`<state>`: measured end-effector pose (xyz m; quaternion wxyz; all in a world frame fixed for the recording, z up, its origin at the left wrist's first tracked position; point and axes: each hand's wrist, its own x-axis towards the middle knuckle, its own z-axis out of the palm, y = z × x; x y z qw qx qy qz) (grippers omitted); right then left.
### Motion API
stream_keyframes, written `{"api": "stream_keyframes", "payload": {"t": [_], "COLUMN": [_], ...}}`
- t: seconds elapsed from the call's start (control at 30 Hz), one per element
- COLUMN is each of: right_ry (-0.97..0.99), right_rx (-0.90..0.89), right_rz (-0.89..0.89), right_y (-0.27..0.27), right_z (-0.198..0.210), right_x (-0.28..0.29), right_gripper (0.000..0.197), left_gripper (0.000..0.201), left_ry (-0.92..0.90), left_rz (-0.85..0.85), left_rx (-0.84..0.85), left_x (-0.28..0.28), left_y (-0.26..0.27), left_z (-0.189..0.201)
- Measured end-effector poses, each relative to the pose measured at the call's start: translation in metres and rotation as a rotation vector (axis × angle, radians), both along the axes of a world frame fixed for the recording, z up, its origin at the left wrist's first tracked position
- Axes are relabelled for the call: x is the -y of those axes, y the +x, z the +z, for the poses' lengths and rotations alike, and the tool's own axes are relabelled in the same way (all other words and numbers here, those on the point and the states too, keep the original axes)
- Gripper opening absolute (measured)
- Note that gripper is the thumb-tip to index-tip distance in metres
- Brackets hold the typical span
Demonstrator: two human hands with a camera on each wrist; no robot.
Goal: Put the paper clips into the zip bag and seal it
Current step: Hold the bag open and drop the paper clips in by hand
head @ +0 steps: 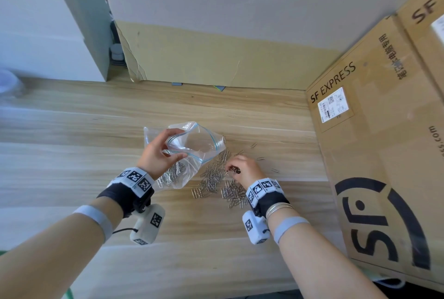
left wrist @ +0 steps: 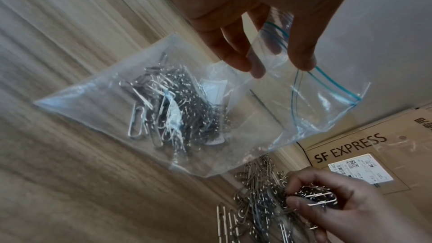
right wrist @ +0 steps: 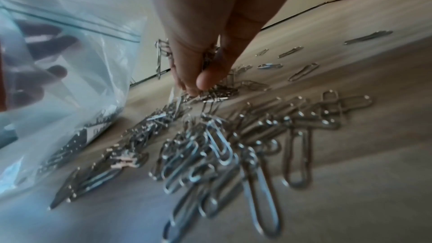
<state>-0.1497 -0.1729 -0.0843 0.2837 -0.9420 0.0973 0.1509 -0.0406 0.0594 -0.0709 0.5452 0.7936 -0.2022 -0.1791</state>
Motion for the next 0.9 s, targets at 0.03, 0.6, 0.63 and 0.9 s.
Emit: {"api": "stream_keyframes", "payload": {"t": [0.03, 0.6, 0.63, 0.9], "right_ry": [0.005, 0.062, 0.053, 0.059], "right_rx": [0.006, 0.161, 0.156, 0.066], "right_rz": [-0.013, 0.14, 0.17, 0.279], "right_y": [0.0, 0.065, 0.07, 0.085], "right_z": [0.004, 0.114, 0.113, 0.108], "right_x": [0.001, -0.047, -0.054, -0.066], "right_gripper": [0.015, 0.011, 0.011, 0.03], "left_gripper": [0.065, 0.067, 0.069, 0.062], "left_ry": [0.0, -0.043, -0.05, -0.078], "left_rz": [-0.001, -0.018, -0.021, 0.004], "left_rx": [0.006, -0.029, -0.025, -0.003], "left_x": [0.0, 0.003, 0.003, -0.002], "left_y": [0.0, 0.002, 0.002, 0.004], "left_z": [0.0, 0.013, 0.016, 0.029]}}
